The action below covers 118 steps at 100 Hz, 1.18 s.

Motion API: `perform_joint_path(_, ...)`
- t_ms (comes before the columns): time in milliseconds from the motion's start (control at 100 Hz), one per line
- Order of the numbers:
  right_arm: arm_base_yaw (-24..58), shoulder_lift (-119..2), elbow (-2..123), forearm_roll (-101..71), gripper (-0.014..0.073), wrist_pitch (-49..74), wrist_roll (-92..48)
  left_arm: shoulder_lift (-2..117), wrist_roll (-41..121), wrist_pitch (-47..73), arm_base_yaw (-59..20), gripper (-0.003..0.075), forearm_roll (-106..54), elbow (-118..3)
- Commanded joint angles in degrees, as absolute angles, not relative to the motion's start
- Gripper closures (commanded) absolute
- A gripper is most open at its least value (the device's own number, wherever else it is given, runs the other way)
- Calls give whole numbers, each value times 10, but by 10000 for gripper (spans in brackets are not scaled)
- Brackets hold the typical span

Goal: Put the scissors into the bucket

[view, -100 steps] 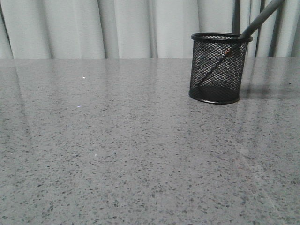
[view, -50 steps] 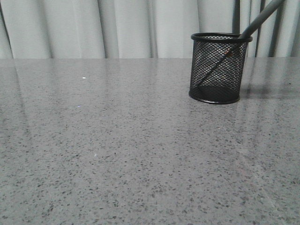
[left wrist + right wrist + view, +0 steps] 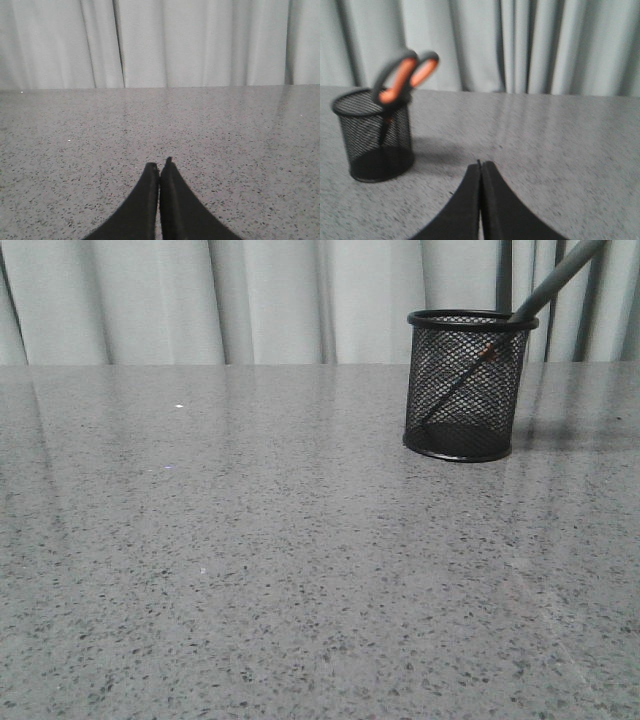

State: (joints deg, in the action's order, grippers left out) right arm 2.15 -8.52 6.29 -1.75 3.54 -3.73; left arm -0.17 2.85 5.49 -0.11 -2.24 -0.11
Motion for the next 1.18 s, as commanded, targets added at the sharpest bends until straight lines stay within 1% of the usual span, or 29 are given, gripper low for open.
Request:
perform_joint_path(0, 12, -57, 49, 22, 659, -10, -6, -17, 22, 10, 1, 741, -28, 15)
perform_joint_path(160, 12, 21, -15, 14, 659, -4, -6, -17, 22, 10, 1, 741, -28, 15)
perform_joint_path(360, 10, 20, -16, 13, 659, 83, -6, -16, 22, 10, 1, 741, -28, 15)
perform_joint_path(1170, 10, 19, -15, 18, 659, 71, -6, -16, 22, 10, 1, 741, -28, 15)
